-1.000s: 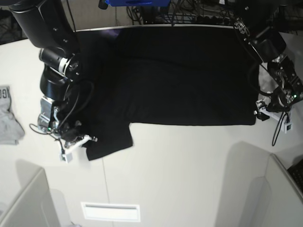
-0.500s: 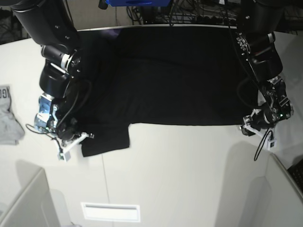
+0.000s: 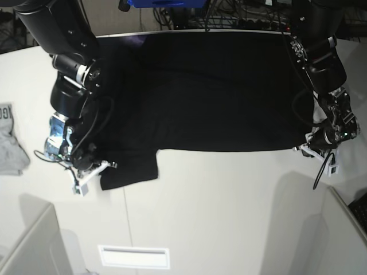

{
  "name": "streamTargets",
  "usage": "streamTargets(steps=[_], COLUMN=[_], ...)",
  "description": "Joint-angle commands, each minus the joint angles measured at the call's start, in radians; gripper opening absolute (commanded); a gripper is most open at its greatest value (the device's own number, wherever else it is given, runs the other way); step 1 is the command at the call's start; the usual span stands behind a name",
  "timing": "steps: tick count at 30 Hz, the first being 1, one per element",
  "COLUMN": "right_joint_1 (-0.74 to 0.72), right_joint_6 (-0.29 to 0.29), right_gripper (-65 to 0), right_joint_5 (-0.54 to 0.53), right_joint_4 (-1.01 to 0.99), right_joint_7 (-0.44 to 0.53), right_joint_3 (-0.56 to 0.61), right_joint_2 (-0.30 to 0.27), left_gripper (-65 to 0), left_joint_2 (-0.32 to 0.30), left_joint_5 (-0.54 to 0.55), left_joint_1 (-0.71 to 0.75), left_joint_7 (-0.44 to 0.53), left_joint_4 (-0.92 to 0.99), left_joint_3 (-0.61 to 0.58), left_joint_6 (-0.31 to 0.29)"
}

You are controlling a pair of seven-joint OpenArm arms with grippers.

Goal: Fold the T-shirt properly
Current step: 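Grasp the hem corners with both grippers and fold toward the collar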

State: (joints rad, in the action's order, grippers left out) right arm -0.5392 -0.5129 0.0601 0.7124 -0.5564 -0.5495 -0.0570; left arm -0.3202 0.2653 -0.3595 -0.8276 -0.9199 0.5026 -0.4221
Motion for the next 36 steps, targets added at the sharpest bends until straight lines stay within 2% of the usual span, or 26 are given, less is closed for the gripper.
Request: streamTargets(steps=[1,4,9,13,16,22,26,33,36], right_joint_1=[-0.019,0.004,0.063,0.101,0.124,0.167,0.207,0.321,0.393], right_joint_6=[0.007,0.007,0.001,-0.006,-0.048,-0.059,-0.060,-0.063,-0.095], right_gripper=[-65.0,-65.0,-65.0,-65.0,-65.0,-65.0,-65.0,-65.0,-65.0], right_joint_5=[0.016,0.016,0.016,0.014,0.014,0.011,0.011,0.007,-0.053], right_joint_4=[0.013,0.092,0.246,0.319,0.376,0.476,0.574,0.850,0.988], right_joint_7=[-0.015,-0.015,-0.032,-0.049,-0.050,-0.052,-0.054,-0.222,-0.308], right_joint_3=[0.003,0.003,0.003,0.003,0.003,0.003,0.003,0.003,0.003], right_joint_2=[-0.002,-0.001,0.006,0.006,0.006,0.007,0.026,0.052,0.061], left_gripper=[-65.0,-65.0,-65.0,-65.0,-65.0,-65.0,-65.0,-65.0,-65.0], left_joint_2=[-0.007,-0.007,-0.006,-0.006,-0.006,-0.007,-0.018,-0.018,-0.021], left_joint_5=[-0.025,-0.021,-0.016,-0.016,-0.011,0.131,0.168,0.262,0.288], left_joint_1=[-0.002,0.027,0.104,0.170,0.207,0.228,0.238,0.359,0.435], left_joint_7=[-0.043,-0.069,-0.158,-0.172,-0.180,-0.256,-0.307,-0.327,-0.327], left_joint_4=[-0.023,-0.095,-0.318,-0.434,-0.491,-0.545,-0.621,-0.762,-0.805], left_joint_3=[-0.002,-0.003,0.008,0.008,0.008,0.066,0.077,0.078,0.078], left_joint_6=[0.007,0.007,0.004,0.002,0.002,0.002,0.002,0.002,0.002])
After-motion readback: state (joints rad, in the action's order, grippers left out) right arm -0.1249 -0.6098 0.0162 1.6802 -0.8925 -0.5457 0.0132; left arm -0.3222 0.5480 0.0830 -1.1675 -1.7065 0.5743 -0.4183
